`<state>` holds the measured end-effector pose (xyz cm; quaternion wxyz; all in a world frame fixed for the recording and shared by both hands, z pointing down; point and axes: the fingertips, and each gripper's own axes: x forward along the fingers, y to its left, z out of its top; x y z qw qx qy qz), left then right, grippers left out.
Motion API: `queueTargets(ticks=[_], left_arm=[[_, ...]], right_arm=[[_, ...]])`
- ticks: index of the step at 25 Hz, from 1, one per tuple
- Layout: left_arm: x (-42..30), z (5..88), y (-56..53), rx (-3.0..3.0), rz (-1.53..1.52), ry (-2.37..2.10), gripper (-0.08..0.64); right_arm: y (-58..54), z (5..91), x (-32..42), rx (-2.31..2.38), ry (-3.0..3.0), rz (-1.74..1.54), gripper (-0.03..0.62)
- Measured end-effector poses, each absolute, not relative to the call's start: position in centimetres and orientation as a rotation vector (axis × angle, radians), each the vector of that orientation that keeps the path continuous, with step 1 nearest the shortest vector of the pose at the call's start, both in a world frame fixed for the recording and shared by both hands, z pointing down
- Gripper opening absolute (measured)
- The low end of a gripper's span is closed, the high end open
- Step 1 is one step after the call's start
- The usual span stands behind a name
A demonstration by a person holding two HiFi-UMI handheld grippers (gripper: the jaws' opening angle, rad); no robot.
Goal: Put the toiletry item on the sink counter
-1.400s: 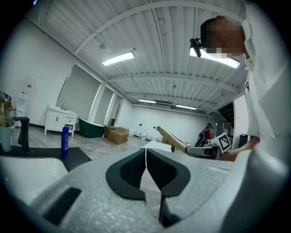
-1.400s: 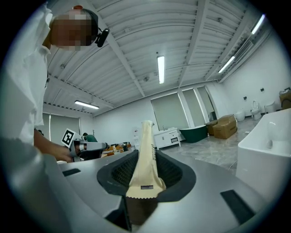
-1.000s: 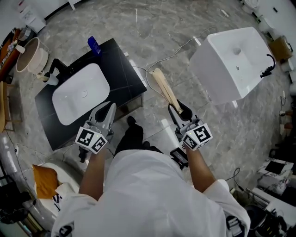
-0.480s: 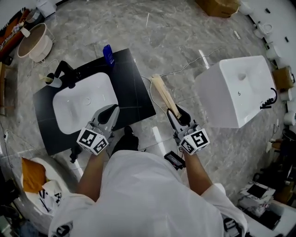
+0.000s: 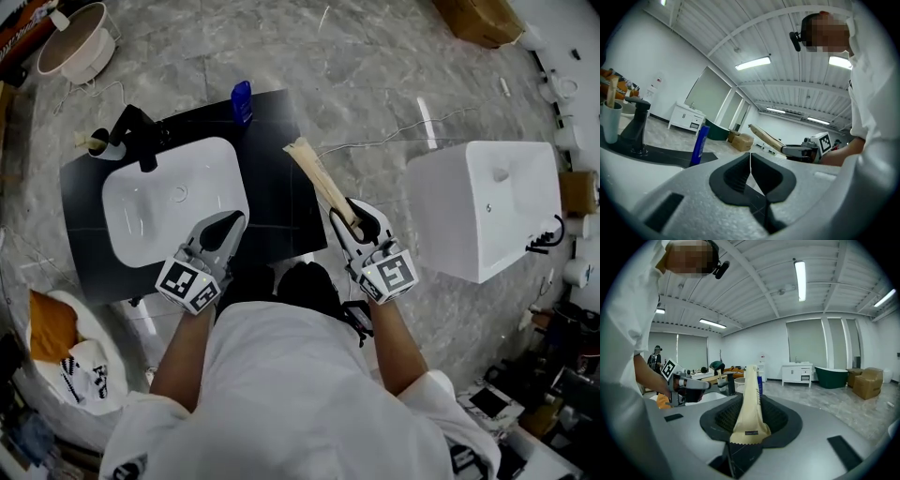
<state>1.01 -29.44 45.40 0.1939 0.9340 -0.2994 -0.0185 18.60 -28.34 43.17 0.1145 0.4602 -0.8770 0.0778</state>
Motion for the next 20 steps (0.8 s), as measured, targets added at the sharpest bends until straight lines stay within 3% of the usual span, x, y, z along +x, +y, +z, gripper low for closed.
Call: queueTargets(ticks=[20], left_arm=[[-0.5, 53.2, -36.3, 2.430, 0.050, -1.207, 0.021]], right_arm=[[-38.6, 54.8, 15.4, 0.920, -2.644, 0.334, 0.123]])
